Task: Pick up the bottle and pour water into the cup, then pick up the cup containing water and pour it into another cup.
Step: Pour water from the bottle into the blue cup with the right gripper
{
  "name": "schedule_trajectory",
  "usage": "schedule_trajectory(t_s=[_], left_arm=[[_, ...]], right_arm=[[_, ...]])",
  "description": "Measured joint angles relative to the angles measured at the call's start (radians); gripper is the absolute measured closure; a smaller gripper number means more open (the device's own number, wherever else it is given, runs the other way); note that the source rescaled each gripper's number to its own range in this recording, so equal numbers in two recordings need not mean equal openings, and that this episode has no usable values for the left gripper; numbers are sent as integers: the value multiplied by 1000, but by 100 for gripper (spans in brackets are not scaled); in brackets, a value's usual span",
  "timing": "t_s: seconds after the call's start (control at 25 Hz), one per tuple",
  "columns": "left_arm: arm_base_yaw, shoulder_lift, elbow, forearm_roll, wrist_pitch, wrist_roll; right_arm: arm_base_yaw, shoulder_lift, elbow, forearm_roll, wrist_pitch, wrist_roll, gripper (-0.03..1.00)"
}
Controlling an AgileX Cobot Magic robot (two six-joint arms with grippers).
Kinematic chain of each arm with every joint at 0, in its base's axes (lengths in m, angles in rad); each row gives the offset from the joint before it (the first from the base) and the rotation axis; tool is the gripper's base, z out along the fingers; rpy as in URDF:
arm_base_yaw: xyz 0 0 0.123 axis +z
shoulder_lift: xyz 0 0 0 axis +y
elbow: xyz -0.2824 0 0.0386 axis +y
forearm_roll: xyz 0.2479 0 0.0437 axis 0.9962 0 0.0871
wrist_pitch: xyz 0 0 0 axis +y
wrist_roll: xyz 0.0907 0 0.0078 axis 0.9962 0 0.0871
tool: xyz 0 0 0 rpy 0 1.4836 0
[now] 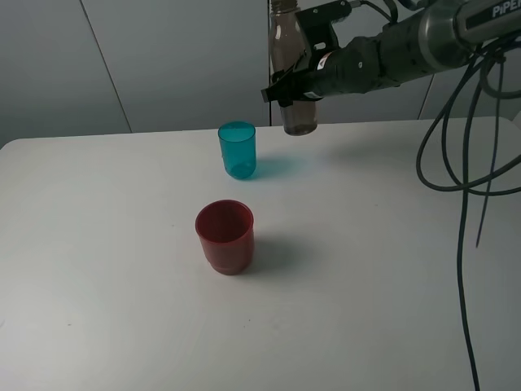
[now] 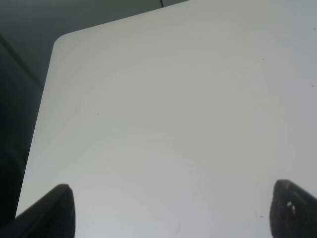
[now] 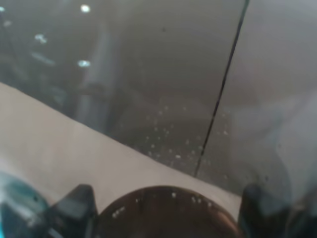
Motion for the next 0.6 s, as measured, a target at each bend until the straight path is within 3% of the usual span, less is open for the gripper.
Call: schedule_trajectory(t_s=[0.28, 0.48, 0.6], left_arm=[[0, 0, 0, 0, 0, 0], [0, 0, 0, 0, 0, 0], [0, 0, 0, 0, 0, 0]], right_arm=[[0, 30, -7, 13, -7, -246, 96], [0, 74, -21, 158, -29, -496, 96], [0, 93, -33, 215, -79, -576, 96]])
